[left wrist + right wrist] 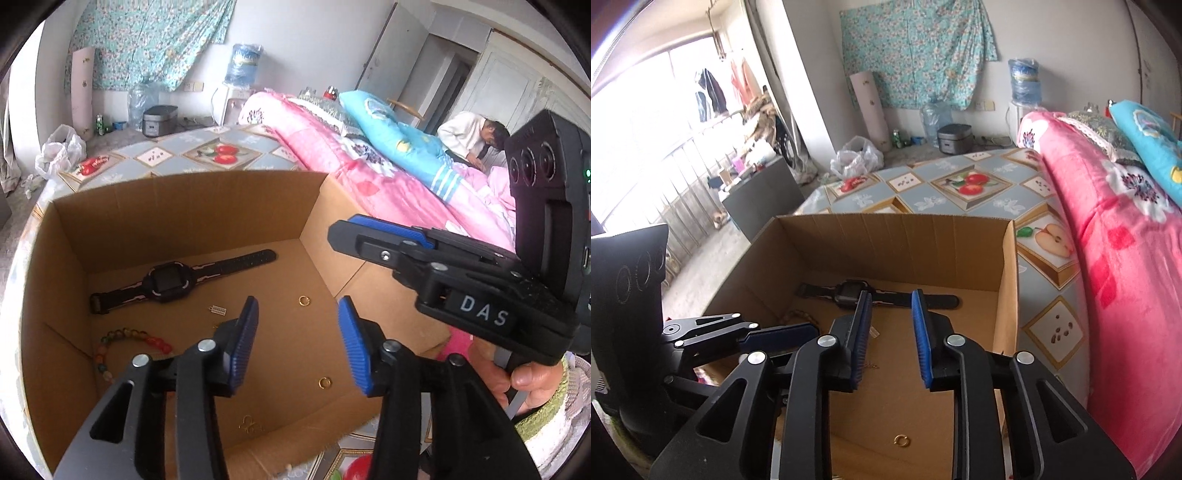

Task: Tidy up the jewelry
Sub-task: 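Withdraw both tools from the box back toward the pink bead bracelet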

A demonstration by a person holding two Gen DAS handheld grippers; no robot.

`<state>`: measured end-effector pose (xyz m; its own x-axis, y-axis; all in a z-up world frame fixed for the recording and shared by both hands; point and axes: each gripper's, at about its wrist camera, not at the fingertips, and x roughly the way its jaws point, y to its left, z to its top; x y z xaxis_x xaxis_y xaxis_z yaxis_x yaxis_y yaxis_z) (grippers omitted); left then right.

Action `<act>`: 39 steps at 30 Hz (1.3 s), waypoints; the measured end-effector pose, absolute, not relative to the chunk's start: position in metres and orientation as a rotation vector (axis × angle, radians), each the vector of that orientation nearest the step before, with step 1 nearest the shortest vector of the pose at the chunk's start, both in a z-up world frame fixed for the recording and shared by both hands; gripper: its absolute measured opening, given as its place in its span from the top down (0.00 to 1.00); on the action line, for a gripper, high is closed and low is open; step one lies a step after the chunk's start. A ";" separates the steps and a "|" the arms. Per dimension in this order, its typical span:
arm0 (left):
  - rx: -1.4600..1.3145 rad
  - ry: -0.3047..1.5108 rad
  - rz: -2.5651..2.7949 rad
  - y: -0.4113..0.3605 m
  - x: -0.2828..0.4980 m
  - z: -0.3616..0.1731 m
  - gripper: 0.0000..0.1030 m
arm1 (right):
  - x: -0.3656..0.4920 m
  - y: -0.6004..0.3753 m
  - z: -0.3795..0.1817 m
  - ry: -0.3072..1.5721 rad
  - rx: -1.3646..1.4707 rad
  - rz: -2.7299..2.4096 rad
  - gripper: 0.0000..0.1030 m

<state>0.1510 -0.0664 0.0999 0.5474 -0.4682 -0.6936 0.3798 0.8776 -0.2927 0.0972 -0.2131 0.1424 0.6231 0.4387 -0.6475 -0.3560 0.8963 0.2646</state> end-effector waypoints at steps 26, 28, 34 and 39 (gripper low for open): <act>-0.002 0.851 -0.540 -0.022 0.009 0.079 0.10 | -0.025 -0.237 0.117 0.801 0.162 0.760 0.32; 0.021 0.892 -0.467 -0.026 0.017 0.068 0.10 | -0.023 -0.233 0.104 0.841 0.147 0.708 0.32; 0.094 1.004 -0.219 -0.028 0.041 0.037 0.10 | -0.011 -0.210 0.059 0.962 0.026 0.487 0.35; 0.072 1.103 -0.108 -0.021 0.054 0.016 0.10 | -0.005 -0.198 0.041 1.000 -0.008 0.419 0.38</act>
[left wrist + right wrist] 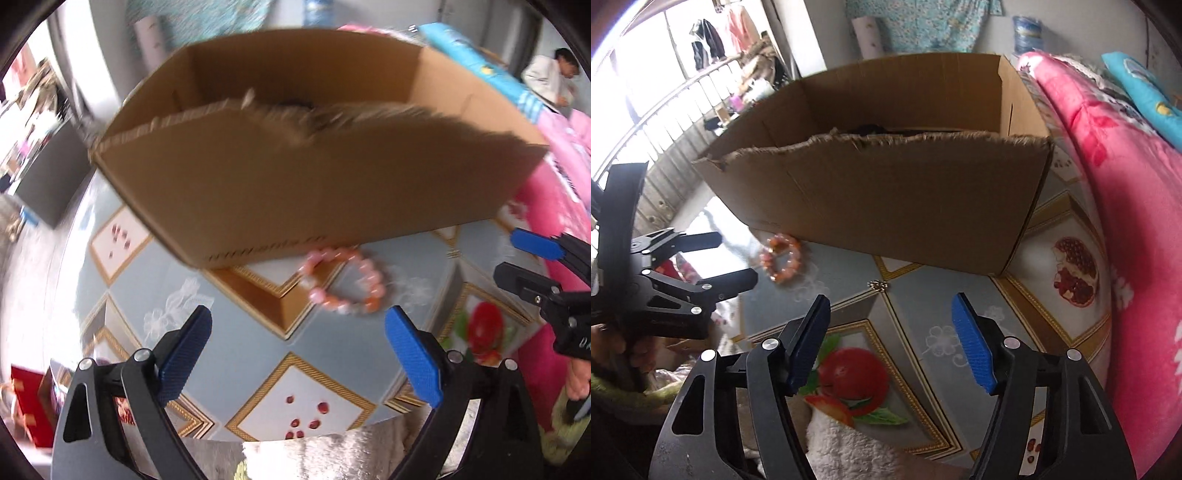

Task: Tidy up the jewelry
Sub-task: 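Withdraw both tools from the box back toward the pink bead bracelet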

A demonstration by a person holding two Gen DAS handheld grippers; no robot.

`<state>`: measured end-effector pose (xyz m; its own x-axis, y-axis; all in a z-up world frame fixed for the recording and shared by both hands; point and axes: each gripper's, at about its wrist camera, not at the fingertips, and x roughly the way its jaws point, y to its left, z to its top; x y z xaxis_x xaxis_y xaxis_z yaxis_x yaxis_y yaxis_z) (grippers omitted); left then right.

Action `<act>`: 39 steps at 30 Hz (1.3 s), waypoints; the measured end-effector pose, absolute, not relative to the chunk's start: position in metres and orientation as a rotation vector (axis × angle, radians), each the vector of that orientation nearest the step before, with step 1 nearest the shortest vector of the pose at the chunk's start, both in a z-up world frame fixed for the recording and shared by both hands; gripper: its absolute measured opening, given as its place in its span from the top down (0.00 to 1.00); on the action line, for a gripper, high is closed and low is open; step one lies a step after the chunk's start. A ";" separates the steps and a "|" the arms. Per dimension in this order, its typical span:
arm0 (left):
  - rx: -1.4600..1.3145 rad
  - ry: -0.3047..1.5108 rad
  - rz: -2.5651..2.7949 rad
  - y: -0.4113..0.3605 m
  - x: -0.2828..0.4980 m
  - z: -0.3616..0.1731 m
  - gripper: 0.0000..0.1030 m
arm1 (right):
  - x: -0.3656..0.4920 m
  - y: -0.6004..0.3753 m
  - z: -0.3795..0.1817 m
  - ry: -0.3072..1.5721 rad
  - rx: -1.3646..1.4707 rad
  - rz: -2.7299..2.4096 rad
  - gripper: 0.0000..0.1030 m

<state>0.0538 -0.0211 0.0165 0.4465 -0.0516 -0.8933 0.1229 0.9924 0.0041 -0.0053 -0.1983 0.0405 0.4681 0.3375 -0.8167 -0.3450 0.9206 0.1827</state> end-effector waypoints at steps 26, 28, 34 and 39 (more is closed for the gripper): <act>0.096 1.151 -0.049 -0.015 0.058 -0.015 0.10 | -0.003 -0.179 0.032 1.006 -0.047 0.421 0.39; 0.100 1.152 -0.046 -0.015 0.059 -0.017 0.10 | -0.003 -0.179 0.031 1.005 -0.046 0.421 0.40; 0.090 1.133 -0.062 -0.012 0.059 -0.017 0.10 | -0.005 -0.179 0.029 1.000 -0.037 0.422 0.45; 0.013 1.026 -0.180 -0.007 0.048 -0.008 0.10 | -0.005 -0.180 0.029 0.996 -0.041 0.415 0.47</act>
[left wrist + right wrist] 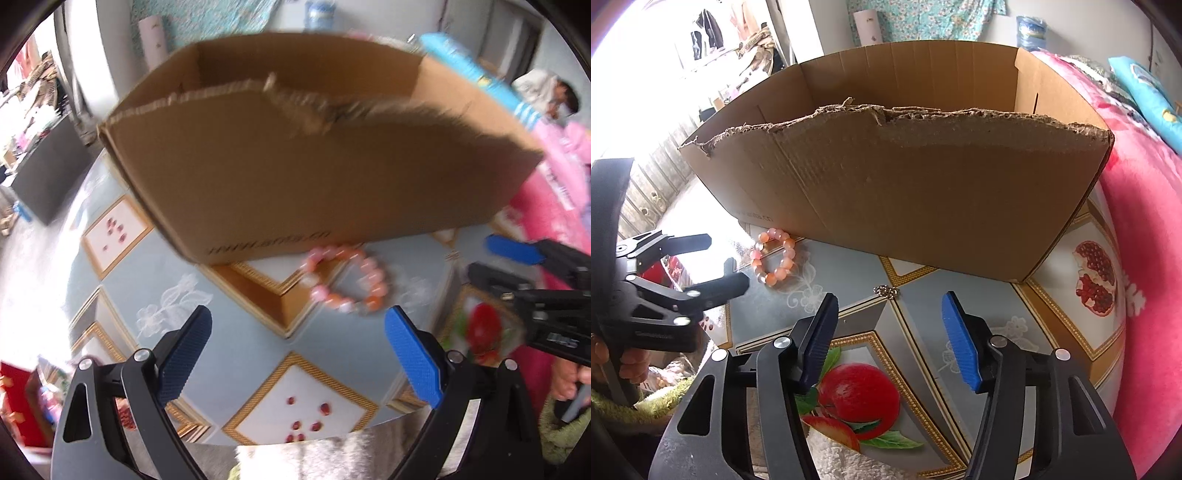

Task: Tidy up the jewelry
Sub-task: 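Withdraw both tools from the box back toward the pink bead bracelet, then close the left gripper on the pink bead bracelet while the right gripper grasps a gold charm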

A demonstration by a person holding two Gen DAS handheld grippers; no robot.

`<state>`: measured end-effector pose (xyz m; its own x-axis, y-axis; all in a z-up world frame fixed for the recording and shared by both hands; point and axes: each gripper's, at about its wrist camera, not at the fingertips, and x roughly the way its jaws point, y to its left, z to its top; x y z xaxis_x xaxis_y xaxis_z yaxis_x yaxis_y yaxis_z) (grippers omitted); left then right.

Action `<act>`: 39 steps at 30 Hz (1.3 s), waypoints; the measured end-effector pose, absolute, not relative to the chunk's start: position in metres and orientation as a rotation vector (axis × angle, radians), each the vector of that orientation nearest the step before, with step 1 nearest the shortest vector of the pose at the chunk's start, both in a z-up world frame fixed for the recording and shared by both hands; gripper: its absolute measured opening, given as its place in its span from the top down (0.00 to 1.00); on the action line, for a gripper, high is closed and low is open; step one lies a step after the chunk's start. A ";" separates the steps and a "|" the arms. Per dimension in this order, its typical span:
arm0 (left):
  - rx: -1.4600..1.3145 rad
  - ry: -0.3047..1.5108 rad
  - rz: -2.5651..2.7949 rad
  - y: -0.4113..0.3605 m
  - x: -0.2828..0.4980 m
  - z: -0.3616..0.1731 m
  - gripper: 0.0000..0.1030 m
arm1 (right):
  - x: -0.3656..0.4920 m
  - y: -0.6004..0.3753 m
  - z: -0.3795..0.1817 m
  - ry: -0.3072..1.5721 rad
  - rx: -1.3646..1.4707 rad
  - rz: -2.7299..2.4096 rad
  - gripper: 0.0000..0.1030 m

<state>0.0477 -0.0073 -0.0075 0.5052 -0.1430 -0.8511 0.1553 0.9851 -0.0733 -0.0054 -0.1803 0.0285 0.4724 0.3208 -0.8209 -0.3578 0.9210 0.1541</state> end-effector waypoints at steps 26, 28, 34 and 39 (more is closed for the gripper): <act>0.188 0.923 -0.370 -0.053 0.049 -0.022 0.80 | 0.000 -0.188 0.024 0.952 -0.047 0.452 0.63; 0.191 0.922 -0.370 -0.052 0.049 -0.021 0.81 | 0.002 -0.186 0.021 0.956 -0.055 0.459 0.66; 0.214 0.912 -0.371 -0.059 0.050 -0.023 0.81 | -0.001 -0.169 0.017 0.936 -0.169 0.444 0.78; 0.211 0.905 -0.369 -0.060 0.050 -0.023 0.86 | -0.001 -0.164 0.018 0.942 -0.186 0.450 0.98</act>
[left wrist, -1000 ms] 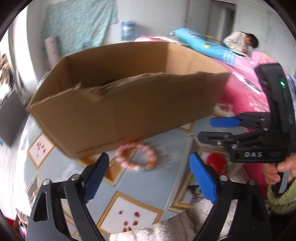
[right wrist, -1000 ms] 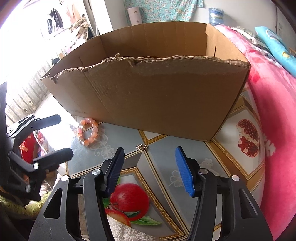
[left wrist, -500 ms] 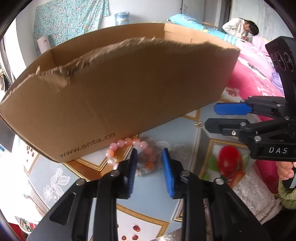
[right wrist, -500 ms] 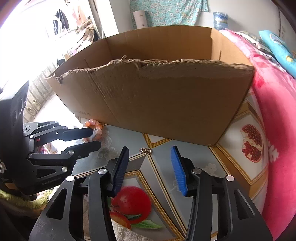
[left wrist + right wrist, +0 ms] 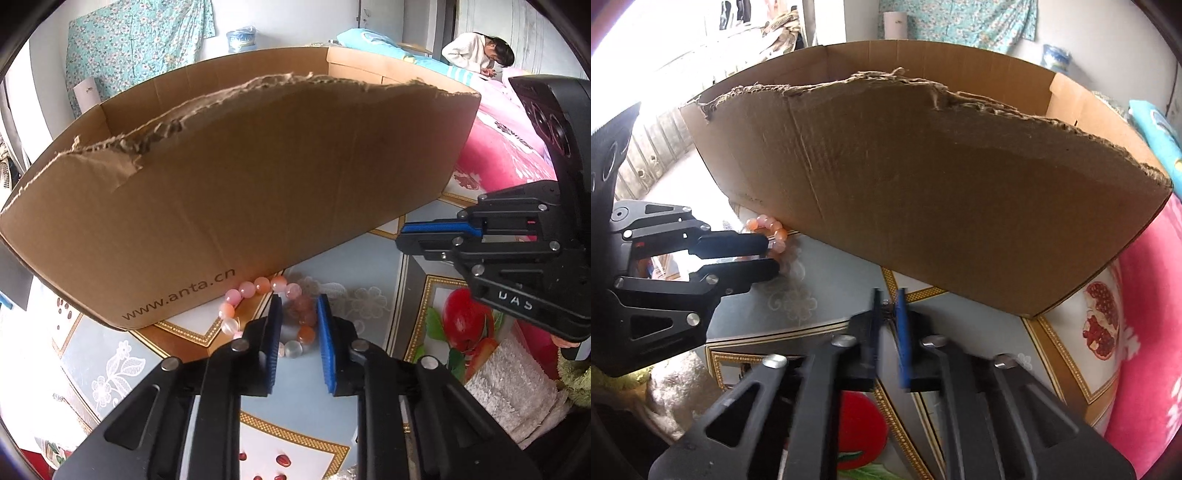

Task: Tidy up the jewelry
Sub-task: 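Close the left gripper on the pink bead bracelet while the right gripper grasps a gold charm, then carry the bracelet and charm over the box and open both grippers inside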

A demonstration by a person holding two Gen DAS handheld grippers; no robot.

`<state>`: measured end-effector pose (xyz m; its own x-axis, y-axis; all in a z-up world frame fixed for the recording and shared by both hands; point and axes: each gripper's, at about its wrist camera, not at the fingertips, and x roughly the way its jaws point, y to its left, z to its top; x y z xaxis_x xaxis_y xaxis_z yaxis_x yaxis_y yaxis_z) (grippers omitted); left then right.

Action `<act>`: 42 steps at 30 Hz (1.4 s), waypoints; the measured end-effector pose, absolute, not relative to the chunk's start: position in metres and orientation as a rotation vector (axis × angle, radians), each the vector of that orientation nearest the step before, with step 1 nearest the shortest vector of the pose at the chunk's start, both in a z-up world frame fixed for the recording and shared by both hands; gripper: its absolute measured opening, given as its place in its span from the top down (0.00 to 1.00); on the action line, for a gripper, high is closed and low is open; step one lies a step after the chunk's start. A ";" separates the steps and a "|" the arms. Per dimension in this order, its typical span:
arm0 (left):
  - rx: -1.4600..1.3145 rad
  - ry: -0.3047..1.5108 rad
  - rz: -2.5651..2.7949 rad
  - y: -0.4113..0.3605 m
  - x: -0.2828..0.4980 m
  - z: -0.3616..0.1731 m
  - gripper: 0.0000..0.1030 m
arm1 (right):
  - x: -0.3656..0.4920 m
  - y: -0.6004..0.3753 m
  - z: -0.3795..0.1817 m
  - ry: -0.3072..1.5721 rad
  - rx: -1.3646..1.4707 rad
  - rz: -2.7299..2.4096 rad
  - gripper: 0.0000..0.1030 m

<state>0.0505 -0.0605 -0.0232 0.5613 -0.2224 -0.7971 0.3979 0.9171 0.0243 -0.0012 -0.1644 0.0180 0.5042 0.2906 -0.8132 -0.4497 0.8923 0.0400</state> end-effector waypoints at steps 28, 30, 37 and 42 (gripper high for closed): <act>-0.079 0.783 -0.448 -0.004 0.023 0.055 0.91 | -0.007 -0.241 0.127 0.736 0.206 0.570 1.00; -0.100 0.770 -0.474 0.001 0.019 0.065 0.91 | -0.001 -0.240 0.137 0.711 0.198 0.577 1.00; -0.174 0.703 -0.615 -0.002 0.014 0.112 0.91 | 0.026 -0.242 0.163 0.653 0.187 0.591 1.00; -0.173 0.642 -0.675 -0.008 0.026 0.150 0.91 | 0.052 -0.238 0.169 0.682 0.171 0.625 1.00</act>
